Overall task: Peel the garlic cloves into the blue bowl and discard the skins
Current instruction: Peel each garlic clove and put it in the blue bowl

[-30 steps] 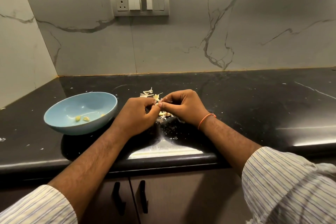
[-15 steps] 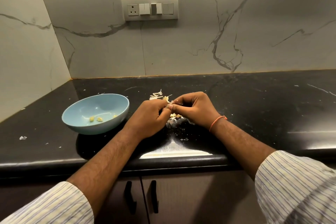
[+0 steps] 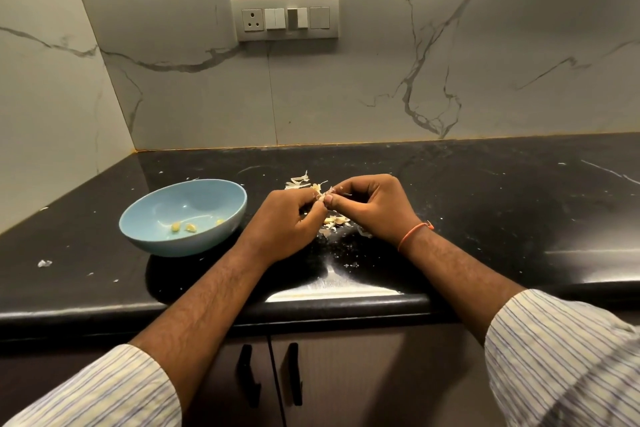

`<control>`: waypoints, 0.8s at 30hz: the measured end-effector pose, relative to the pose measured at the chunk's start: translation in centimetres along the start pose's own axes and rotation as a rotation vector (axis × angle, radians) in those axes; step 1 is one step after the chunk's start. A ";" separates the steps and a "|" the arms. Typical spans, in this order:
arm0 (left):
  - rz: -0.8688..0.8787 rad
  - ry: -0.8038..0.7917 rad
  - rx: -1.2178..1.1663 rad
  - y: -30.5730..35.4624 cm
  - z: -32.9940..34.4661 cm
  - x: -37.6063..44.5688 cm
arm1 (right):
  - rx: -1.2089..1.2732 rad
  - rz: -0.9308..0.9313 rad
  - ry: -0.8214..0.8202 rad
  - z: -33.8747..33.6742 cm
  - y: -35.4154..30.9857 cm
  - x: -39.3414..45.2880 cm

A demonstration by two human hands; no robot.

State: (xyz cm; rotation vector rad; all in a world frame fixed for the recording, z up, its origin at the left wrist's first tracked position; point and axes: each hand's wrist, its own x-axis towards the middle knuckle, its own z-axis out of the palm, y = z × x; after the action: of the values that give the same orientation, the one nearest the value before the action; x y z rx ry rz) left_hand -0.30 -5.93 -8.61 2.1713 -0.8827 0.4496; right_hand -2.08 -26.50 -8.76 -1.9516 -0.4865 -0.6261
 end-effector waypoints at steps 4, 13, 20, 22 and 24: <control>-0.011 0.009 0.000 -0.2 0.1 0.2 | 0.006 -0.006 -0.020 0.0 0.0 -0.1; -0.015 -0.042 -0.035 -0.2 -0.2 0.0 | -0.020 -0.015 -0.035 0.0 -0.1 -0.1; 0.001 -0.010 -0.047 -0.5 -0.2 0.0 | -0.008 -0.017 -0.003 0.0 -0.2 -0.1; 0.008 0.034 -0.050 -0.8 -0.2 0.1 | -0.017 -0.024 0.029 0.0 -0.3 -0.3; 0.007 0.085 -0.082 -0.9 -0.3 0.1 | -0.035 -0.034 0.062 0.0 -0.5 -0.3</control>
State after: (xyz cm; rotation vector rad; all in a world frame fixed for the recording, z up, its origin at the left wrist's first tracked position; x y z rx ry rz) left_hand 0.38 -5.30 -8.82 2.0601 -0.8475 0.4975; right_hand -2.60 -26.28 -8.65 -1.9544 -0.4733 -0.7188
